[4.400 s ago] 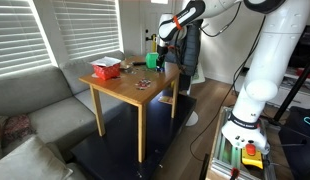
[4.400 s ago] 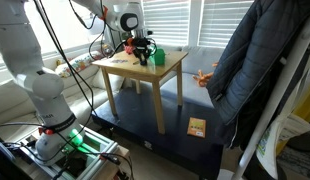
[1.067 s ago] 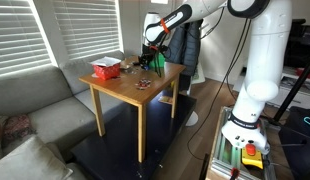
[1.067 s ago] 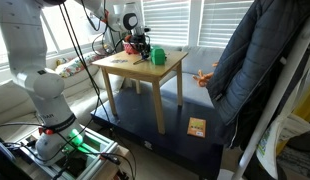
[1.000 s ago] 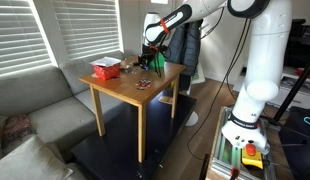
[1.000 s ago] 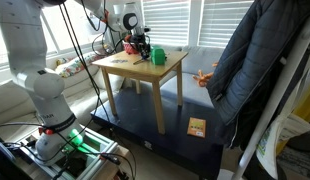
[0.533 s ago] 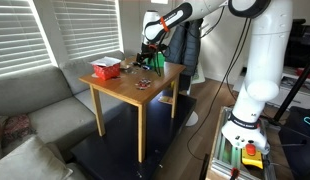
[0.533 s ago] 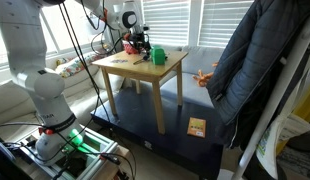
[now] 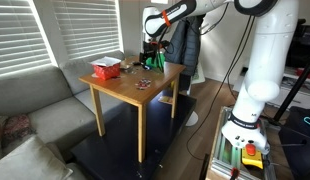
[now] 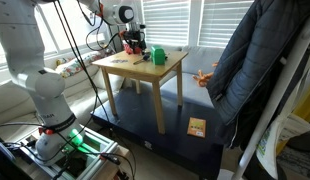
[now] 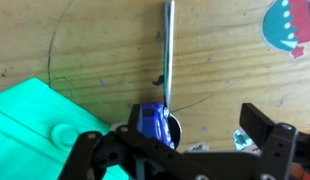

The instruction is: Move the blue toy car backwards

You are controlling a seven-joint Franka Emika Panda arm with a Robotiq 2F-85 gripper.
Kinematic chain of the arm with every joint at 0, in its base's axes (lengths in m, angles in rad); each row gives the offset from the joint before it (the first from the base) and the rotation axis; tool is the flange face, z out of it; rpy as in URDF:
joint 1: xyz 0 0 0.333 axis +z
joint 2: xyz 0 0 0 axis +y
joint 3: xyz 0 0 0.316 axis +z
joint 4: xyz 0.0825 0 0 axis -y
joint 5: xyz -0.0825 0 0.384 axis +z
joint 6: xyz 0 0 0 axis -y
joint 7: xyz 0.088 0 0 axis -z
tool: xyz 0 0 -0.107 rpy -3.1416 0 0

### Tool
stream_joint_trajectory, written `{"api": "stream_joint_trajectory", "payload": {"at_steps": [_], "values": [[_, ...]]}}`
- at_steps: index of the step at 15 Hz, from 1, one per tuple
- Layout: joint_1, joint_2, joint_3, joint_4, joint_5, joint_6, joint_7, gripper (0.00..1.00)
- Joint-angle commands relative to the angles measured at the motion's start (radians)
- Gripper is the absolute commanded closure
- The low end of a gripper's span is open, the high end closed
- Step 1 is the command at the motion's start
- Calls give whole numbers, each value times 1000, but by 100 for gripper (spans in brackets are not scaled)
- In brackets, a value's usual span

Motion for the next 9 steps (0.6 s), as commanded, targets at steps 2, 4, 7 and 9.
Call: {"api": "stream_joint_trajectory", "payload": {"at_steps": [2, 4, 7, 9], "values": [[8, -117, 14, -22, -24, -173, 42, 0], [5, -178, 20, -43, -18, -231, 40, 0], [-3, -273, 21, -68, 7, -310, 14, 0], [-7, -334, 18, -82, 22, -341, -9, 0]]}}
